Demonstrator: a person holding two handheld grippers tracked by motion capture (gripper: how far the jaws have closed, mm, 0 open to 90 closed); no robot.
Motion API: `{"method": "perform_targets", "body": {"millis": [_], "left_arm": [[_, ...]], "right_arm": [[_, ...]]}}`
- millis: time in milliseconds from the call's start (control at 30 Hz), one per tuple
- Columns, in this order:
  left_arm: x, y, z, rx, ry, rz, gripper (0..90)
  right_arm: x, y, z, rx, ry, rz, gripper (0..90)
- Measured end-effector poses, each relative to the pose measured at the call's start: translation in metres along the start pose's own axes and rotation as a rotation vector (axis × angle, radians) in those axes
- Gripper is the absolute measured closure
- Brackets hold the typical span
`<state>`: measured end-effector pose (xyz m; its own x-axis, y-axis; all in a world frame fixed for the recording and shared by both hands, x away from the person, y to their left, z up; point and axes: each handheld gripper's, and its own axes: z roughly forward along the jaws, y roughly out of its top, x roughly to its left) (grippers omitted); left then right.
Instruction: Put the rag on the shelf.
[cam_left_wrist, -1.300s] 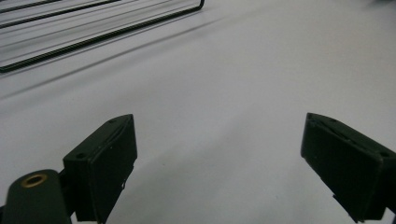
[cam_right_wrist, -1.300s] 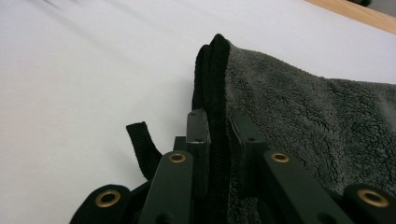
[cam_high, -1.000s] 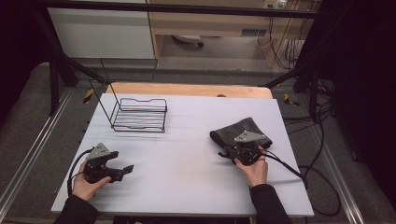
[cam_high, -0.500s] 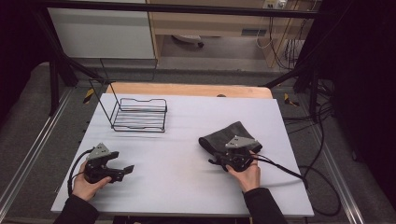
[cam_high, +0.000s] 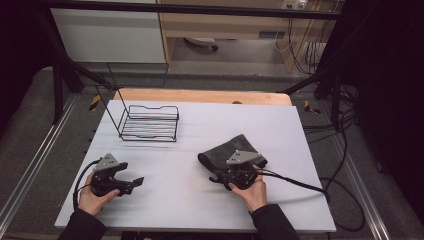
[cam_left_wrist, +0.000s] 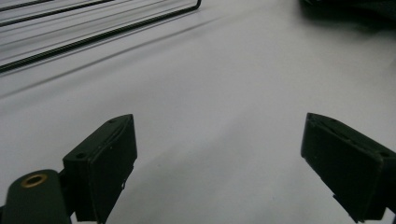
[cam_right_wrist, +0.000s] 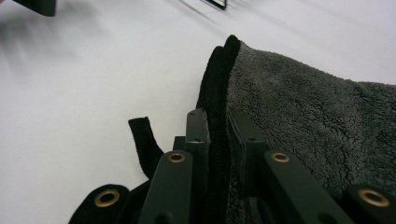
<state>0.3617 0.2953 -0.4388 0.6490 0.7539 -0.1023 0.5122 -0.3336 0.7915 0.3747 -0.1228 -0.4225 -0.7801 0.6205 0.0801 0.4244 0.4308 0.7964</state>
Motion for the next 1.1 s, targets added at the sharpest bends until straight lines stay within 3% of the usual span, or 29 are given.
{"method": "perform_targets", "body": {"millis": [67,200,1100], "left_arm": [[0.0,0.0,0.0,0.0,0.0,-0.001,10.8],[0.0,0.0,0.001,0.002,-0.001,0.0,10.8],[0.0,0.001,-0.001,-0.003,-0.001,-0.006,10.7]], "right_arm": [[0.006,0.002,0.004,-0.009,0.033,0.005,79.5],[0.012,0.004,0.008,-0.002,0.041,-0.011,79.5],[0.076,0.015,0.039,0.022,0.247,-0.098,79.3]]}}
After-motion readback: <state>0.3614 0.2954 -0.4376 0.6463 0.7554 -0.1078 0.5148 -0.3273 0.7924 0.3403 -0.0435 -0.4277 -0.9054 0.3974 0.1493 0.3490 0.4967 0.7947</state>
